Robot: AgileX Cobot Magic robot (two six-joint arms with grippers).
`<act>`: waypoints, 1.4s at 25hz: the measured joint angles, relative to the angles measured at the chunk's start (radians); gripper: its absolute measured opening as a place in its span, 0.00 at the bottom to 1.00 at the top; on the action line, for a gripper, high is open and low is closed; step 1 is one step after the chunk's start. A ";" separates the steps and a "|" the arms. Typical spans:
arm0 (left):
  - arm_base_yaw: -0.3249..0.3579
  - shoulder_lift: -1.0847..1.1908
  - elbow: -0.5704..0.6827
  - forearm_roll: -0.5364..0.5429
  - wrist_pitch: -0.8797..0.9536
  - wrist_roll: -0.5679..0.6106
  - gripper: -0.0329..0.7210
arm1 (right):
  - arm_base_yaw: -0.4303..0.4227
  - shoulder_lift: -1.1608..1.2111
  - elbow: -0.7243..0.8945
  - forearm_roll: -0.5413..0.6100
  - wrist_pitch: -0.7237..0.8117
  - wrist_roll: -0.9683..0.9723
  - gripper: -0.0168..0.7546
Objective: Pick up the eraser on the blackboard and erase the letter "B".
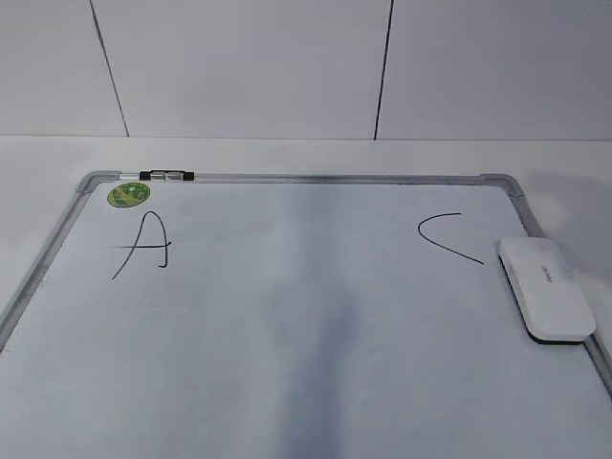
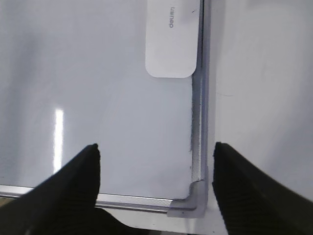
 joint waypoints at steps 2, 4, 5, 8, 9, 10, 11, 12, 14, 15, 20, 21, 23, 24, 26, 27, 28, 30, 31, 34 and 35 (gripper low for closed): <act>0.000 -0.083 0.040 0.000 0.003 0.000 0.44 | 0.000 -0.074 0.011 -0.027 0.004 -0.013 0.75; 0.000 -0.173 0.065 0.000 0.004 0.000 0.44 | 0.000 -0.141 0.022 -0.052 0.006 -0.021 0.75; 0.000 -0.211 0.073 0.000 0.004 0.000 0.44 | 0.000 -0.179 0.027 -0.063 0.008 -0.022 0.75; 0.000 -0.339 0.080 0.000 0.008 0.000 0.44 | 0.000 -0.286 0.040 -0.087 0.014 -0.024 0.75; 0.000 -0.373 0.080 0.000 0.008 0.000 0.44 | 0.000 -0.318 0.050 -0.088 0.018 -0.024 0.75; 0.000 -0.412 0.080 0.000 0.010 0.000 0.44 | 0.000 -0.354 0.063 -0.088 0.021 -0.024 0.75; 0.000 -0.449 0.080 0.000 0.012 0.000 0.44 | 0.000 -0.387 0.077 -0.088 0.022 -0.024 0.75; 0.000 -0.479 0.082 0.002 0.013 0.000 0.44 | 0.000 -0.419 0.096 -0.089 0.025 -0.024 0.75; 0.000 -0.552 0.091 0.004 0.019 0.000 0.44 | 0.000 -0.475 0.136 -0.089 0.027 -0.024 0.75; 0.000 -0.587 0.101 0.004 0.021 0.000 0.44 | 0.000 -0.505 0.153 -0.089 0.029 -0.024 0.75; 0.000 -0.757 0.186 0.005 0.029 0.000 0.44 | 0.000 -0.644 0.238 -0.075 0.031 -0.024 0.75; 0.000 -0.798 0.211 0.005 0.030 0.000 0.44 | 0.000 -0.671 0.253 -0.075 0.033 -0.024 0.75; 0.000 -0.874 0.260 0.002 0.033 0.000 0.44 | 0.000 -0.719 0.277 -0.075 0.033 -0.031 0.75; 0.000 -0.915 0.289 -0.002 0.033 0.000 0.44 | 0.000 -0.742 0.288 -0.075 0.033 -0.035 0.75; -0.002 -0.996 0.344 -0.011 0.035 0.000 0.44 | 0.000 -0.784 0.307 -0.075 0.033 -0.052 0.75; -0.002 -1.030 0.374 -0.016 0.039 0.000 0.44 | 0.000 -0.802 0.317 -0.075 0.035 -0.062 0.75; -0.002 -1.069 0.402 -0.018 0.040 0.000 0.44 | 0.000 -0.822 0.326 -0.075 0.035 -0.070 0.75; -0.002 -1.146 0.445 -0.020 0.044 0.000 0.44 | 0.000 -0.859 0.340 -0.077 0.035 -0.078 0.75; -0.002 -1.177 0.463 -0.023 0.046 0.000 0.44 | 0.000 -0.878 0.349 -0.081 0.035 -0.082 0.75; -0.002 -1.272 0.495 -0.022 0.047 0.000 0.44 | 0.000 -0.933 0.386 -0.116 0.035 -0.094 0.75; -0.002 -1.298 0.503 -0.022 0.050 0.000 0.44 | 0.000 -0.951 0.404 -0.135 0.035 -0.095 0.75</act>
